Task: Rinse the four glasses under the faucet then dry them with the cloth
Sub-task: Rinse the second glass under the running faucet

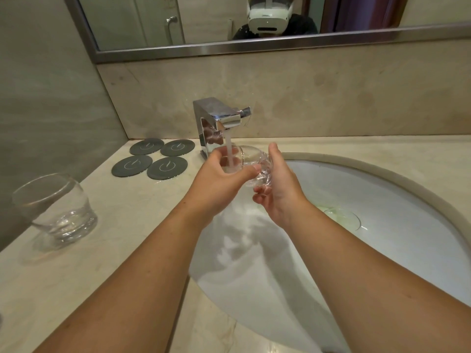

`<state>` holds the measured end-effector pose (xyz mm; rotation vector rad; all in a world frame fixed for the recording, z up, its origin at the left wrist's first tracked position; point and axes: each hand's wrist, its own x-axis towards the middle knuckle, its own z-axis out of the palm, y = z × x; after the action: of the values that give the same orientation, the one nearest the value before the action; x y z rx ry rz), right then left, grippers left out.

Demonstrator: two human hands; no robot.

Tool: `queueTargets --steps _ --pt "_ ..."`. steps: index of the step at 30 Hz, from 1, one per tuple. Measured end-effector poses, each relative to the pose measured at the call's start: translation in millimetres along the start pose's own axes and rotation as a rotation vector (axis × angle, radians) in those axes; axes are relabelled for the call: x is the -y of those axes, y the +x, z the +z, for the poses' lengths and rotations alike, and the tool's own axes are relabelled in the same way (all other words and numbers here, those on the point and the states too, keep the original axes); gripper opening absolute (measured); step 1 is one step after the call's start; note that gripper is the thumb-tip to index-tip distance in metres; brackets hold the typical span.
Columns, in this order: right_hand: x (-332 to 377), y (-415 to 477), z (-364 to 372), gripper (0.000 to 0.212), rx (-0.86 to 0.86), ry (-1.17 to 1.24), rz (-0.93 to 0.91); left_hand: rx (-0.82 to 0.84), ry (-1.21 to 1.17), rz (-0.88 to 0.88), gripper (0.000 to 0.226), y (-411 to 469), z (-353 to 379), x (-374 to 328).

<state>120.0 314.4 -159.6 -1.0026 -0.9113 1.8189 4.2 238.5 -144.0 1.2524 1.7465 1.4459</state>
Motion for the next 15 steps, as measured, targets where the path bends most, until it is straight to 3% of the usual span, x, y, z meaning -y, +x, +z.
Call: queueTargets --steps 10,15 --pt "-1.3 0.3 3.2 0.039 0.003 0.065 -0.108 0.035 -0.104 -0.070 0.101 -1.5 0.7 -2.5" --pt "-2.0 0.2 5.2 0.035 0.011 0.030 -0.144 0.009 -0.087 -0.082 0.092 -3.3 0.4 -7.3"
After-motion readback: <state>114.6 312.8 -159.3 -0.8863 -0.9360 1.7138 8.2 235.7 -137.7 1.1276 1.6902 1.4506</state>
